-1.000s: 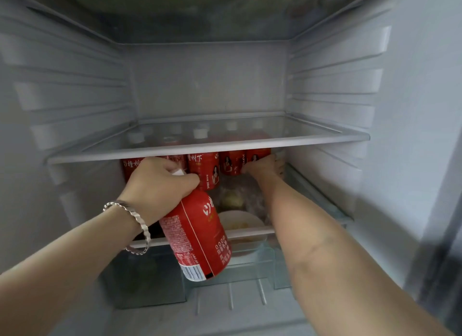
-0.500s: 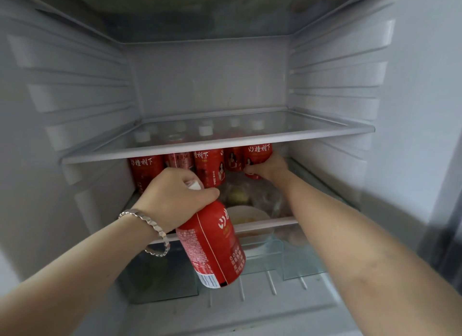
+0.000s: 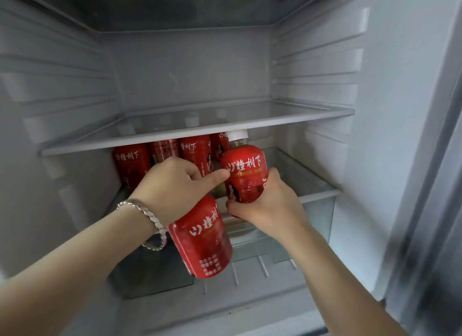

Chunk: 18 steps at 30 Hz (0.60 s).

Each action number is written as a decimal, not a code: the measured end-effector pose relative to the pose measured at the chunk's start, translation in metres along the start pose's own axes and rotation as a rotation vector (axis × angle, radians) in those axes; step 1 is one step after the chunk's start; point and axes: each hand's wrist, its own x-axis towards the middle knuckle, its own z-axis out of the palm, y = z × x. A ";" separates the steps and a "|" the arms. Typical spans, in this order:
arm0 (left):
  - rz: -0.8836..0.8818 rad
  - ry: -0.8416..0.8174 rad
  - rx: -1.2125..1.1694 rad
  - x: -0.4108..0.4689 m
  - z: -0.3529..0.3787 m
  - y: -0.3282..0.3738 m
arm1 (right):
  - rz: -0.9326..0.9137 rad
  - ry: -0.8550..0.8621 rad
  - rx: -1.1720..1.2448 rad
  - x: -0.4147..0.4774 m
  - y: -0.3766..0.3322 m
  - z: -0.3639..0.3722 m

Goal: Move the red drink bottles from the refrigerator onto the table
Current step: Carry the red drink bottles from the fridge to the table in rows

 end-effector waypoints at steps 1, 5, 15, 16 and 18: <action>-0.003 0.001 -0.033 0.000 -0.001 0.000 | 0.012 -0.018 -0.016 -0.001 0.000 -0.004; -0.014 -0.016 -0.122 0.004 -0.007 0.000 | 0.026 -0.197 -0.100 0.003 -0.002 -0.023; -0.089 -0.110 -0.406 0.007 -0.003 -0.017 | -0.130 -0.537 -0.180 -0.009 -0.024 -0.039; -0.115 -0.127 -0.426 0.008 -0.002 -0.018 | -0.150 -0.551 -0.219 -0.008 -0.028 -0.038; -0.189 -0.121 -0.413 0.008 -0.003 -0.022 | -0.152 -0.664 -0.241 -0.004 -0.033 -0.037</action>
